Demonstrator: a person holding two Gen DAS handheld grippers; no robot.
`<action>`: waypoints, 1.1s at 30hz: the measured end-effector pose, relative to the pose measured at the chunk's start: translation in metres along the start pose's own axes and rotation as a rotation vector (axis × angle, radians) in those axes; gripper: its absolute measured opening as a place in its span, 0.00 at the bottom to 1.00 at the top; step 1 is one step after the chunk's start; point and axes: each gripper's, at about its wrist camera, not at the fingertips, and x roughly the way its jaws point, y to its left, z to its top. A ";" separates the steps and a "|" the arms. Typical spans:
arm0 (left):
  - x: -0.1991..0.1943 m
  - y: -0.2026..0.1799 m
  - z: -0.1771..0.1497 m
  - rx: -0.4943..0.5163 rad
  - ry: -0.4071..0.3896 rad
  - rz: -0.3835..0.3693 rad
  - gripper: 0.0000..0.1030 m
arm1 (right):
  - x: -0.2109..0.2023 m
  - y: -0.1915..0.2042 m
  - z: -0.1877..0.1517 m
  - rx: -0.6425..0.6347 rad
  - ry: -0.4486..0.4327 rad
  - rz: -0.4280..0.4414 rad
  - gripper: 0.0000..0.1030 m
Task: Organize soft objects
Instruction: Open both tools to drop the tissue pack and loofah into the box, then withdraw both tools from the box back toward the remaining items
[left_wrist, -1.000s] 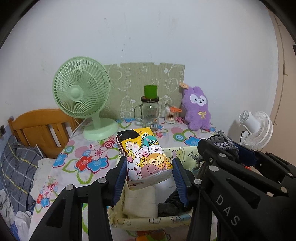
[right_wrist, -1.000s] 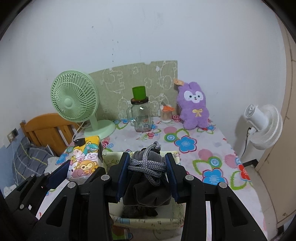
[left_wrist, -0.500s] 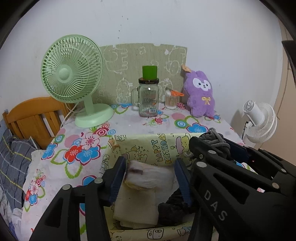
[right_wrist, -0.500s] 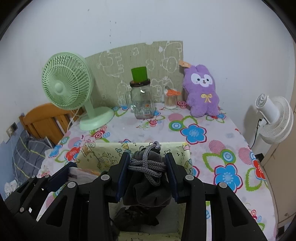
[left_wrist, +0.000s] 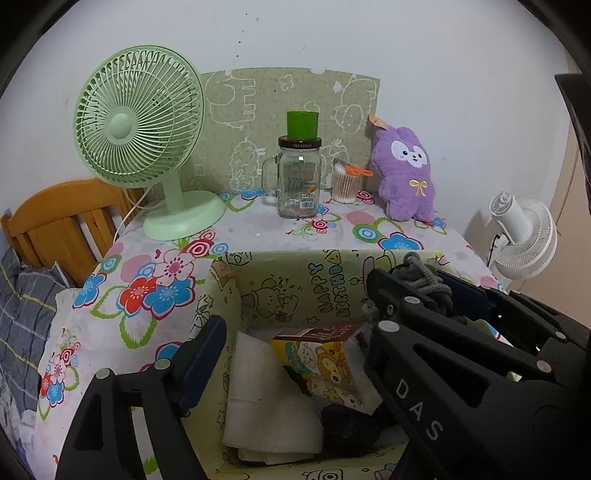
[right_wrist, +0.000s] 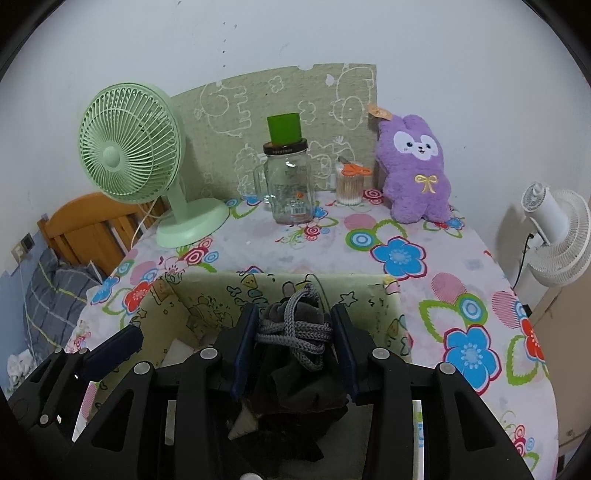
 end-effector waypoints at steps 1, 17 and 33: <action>0.000 0.000 0.000 0.000 0.000 0.003 0.81 | 0.001 0.000 0.000 0.000 0.002 0.003 0.48; -0.026 0.005 -0.005 -0.020 -0.014 0.026 0.87 | -0.029 0.010 -0.004 0.003 -0.035 -0.015 0.86; -0.082 0.001 -0.008 -0.017 -0.094 0.044 0.95 | -0.090 0.017 -0.007 0.006 -0.117 -0.050 0.93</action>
